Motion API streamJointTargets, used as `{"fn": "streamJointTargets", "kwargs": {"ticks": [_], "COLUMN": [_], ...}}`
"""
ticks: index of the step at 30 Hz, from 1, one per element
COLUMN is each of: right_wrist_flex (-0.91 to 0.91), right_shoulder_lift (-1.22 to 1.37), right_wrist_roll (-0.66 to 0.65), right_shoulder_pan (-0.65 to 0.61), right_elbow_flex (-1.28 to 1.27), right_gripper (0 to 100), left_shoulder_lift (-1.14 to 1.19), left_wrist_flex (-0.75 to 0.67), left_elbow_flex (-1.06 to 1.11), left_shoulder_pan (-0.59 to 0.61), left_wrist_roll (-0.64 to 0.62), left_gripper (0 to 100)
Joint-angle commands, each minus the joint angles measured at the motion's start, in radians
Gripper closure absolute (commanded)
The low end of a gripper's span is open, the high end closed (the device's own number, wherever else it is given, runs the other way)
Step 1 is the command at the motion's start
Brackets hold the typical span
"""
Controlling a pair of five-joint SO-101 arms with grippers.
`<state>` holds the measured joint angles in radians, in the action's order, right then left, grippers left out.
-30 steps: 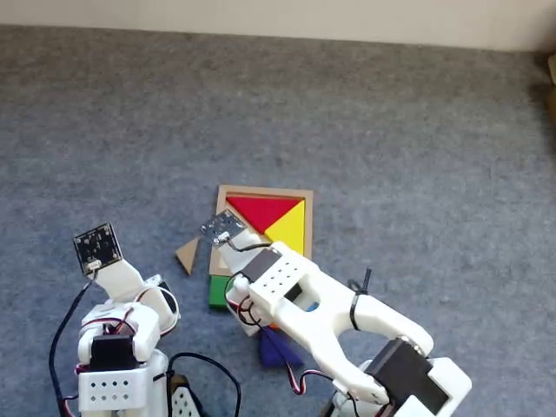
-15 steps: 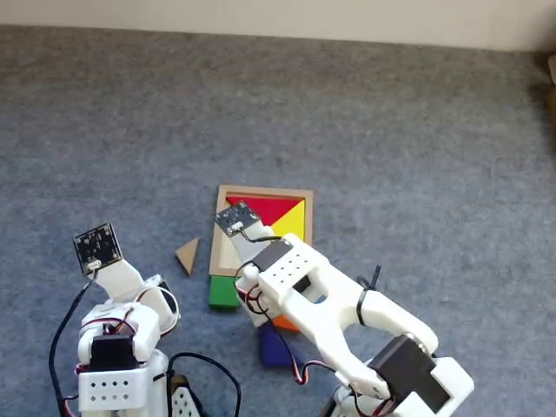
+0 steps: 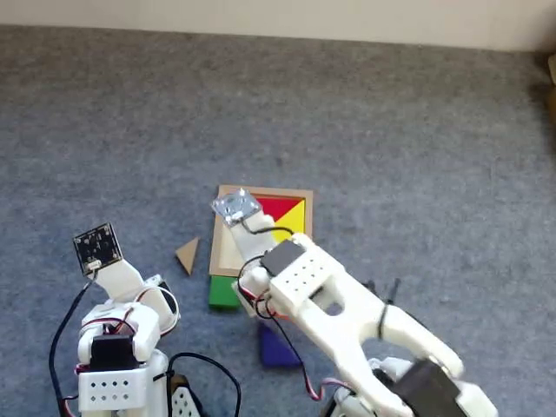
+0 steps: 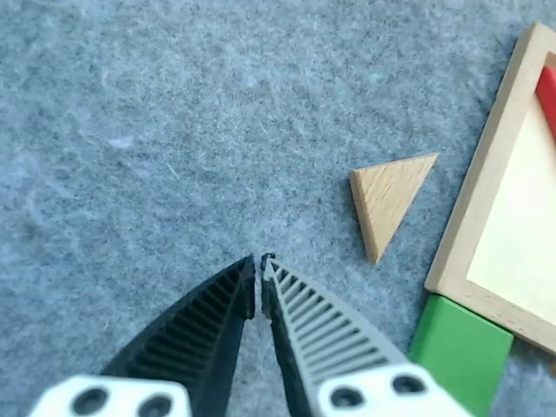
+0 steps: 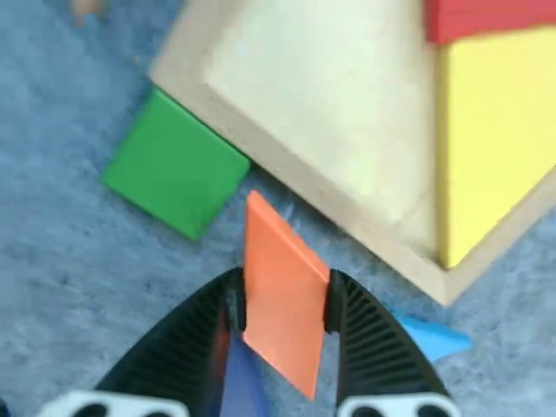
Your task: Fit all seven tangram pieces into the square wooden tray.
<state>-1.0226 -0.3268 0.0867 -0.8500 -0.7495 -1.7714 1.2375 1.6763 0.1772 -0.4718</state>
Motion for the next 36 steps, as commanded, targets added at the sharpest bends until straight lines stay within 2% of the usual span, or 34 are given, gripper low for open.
{"fn": "streamJointTargets", "kwargs": {"ticks": [1, 8, 15, 24, 28, 30, 36], "right_wrist_flex": [0.002, 0.030, 0.219, 0.328, 0.337, 0.357, 0.371], "right_shoulder_lift": [-0.154, -0.199, -0.197, -0.194, -0.108, -0.033, 0.157], "right_wrist_roll": [-0.009, 0.000, 0.158, 0.161, 0.173, 0.227, 0.256], "right_shoulder_pan": [0.033, 0.047, 0.074, 0.094, 0.094, 0.094, 0.096], "right_elbow_flex": [0.024, -0.015, -0.038, -0.042, -0.035, -0.027, 0.114], "right_gripper": [93.2, 93.2, 93.2, 93.2, 93.2, 93.2, 93.2], "left_shoulder_lift": [0.007, 0.007, 0.007, 0.007, 0.007, 0.007, 0.007], "left_wrist_flex": [0.005, 0.005, 0.005, 0.005, 0.005, 0.005, 0.005], "left_elbow_flex": [0.022, 0.022, 0.022, 0.022, 0.022, 0.022, 0.022], "left_shoulder_pan": [-0.021, -0.021, -0.021, -0.021, -0.021, -0.021, -0.021], "left_wrist_roll": [0.006, 0.006, 0.006, 0.006, 0.006, 0.006, 0.006], "left_gripper": [96, 96, 96, 96, 96, 96, 96]}}
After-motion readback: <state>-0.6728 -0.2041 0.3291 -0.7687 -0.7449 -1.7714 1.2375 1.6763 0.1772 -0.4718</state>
